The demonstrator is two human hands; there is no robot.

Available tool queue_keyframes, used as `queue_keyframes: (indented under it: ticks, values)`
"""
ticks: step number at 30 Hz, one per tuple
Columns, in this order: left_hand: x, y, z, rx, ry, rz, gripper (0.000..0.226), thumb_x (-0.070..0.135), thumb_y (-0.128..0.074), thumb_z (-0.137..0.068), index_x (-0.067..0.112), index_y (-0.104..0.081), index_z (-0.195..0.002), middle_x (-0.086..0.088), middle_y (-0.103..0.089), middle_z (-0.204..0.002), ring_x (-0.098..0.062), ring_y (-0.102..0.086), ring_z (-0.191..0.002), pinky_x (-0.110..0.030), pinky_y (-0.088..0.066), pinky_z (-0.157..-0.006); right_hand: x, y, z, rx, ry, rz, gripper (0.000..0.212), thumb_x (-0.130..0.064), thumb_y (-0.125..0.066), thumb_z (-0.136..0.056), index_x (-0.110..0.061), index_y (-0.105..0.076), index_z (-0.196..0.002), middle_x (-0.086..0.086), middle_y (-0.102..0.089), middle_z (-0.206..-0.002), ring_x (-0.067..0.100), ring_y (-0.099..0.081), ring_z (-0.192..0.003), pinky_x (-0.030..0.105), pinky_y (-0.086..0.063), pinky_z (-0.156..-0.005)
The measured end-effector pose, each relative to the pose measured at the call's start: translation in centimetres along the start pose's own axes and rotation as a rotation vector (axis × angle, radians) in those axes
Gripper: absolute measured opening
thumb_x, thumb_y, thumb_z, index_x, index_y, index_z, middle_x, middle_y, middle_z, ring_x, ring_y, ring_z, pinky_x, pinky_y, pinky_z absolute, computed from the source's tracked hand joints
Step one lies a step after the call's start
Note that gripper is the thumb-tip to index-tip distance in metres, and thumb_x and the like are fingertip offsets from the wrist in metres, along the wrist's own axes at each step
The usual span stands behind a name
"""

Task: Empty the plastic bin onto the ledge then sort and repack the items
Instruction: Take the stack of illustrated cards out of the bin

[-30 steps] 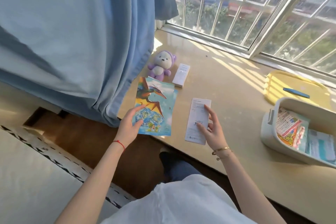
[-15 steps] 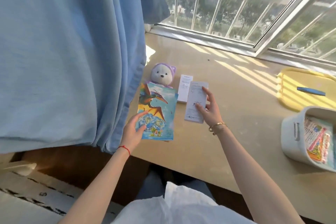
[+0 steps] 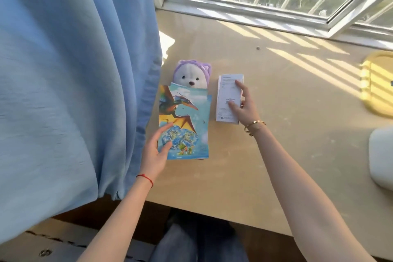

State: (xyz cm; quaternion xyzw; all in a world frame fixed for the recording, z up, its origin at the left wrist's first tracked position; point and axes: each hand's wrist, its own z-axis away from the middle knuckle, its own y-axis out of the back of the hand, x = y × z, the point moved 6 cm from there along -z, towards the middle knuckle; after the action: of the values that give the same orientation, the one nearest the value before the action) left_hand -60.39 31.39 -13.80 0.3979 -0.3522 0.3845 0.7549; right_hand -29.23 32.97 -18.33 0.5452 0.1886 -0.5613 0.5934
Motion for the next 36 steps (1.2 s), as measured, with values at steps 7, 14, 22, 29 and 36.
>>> queue_keyframes:
  ticks: [7,14,22,29,36]
  values:
    - [-2.3,-0.3,-0.2,-0.019,0.034,0.028,0.053,0.003,-0.057,-0.094,0.042,-0.054,-0.131,0.023,-0.052,-0.133,-0.01,-0.051,-0.128,-0.04,-0.056,-0.093,2.6,-1.5,-1.6,0.033,0.028,0.217,0.062,-0.009,-0.06,-0.089,-0.023,-0.039,-0.146,0.017,-0.04,-0.136,0.032,-0.038,-0.126,0.035,-0.028,-0.108]
    - [-2.9,-0.4,1.4,-0.019,0.024,0.071,0.051,-0.001,-0.057,-0.093,0.035,-0.057,-0.13,0.016,-0.054,-0.135,-0.008,-0.051,-0.127,-0.028,-0.055,-0.091,2.8,-0.7,0.3,0.108,0.036,0.315,0.059,-0.018,-0.064,-0.089,-0.027,-0.044,-0.144,0.016,-0.035,-0.144,0.035,-0.034,-0.132,0.029,-0.023,-0.108]
    - [-6.3,0.3,4.5,-0.05,0.081,0.073,0.046,0.0,-0.058,-0.093,0.031,-0.058,-0.128,0.014,-0.056,-0.128,-0.012,-0.056,-0.121,-0.026,-0.058,-0.081,2.4,0.8,13.5,0.18,0.173,0.382,0.056,-0.012,-0.066,-0.088,-0.016,-0.047,-0.141,0.009,-0.054,-0.128,0.03,-0.046,-0.114,0.027,-0.033,-0.099]
    - [-11.5,-0.3,5.8,-0.092,0.118,-0.031,0.05,-0.002,-0.059,-0.092,0.037,-0.059,-0.124,0.009,-0.056,-0.129,-0.012,-0.055,-0.121,-0.031,-0.056,-0.09,5.1,-0.5,20.8,0.184,0.114,0.452,0.05,-0.018,-0.064,-0.092,-0.013,-0.048,-0.139,0.008,-0.056,-0.129,0.027,-0.045,-0.119,0.035,-0.039,-0.101]
    - [-13.1,-0.8,5.2,-0.11,0.058,-0.288,0.047,0.012,-0.067,-0.089,0.025,-0.054,-0.132,-0.001,-0.058,-0.128,-0.016,-0.054,-0.117,-0.037,-0.049,-0.098,5.4,-1.8,22.9,0.179,0.128,0.489,0.046,-0.018,-0.063,-0.092,-0.01,-0.05,-0.136,0.009,-0.056,-0.128,0.024,-0.042,-0.118,0.036,-0.04,-0.099]
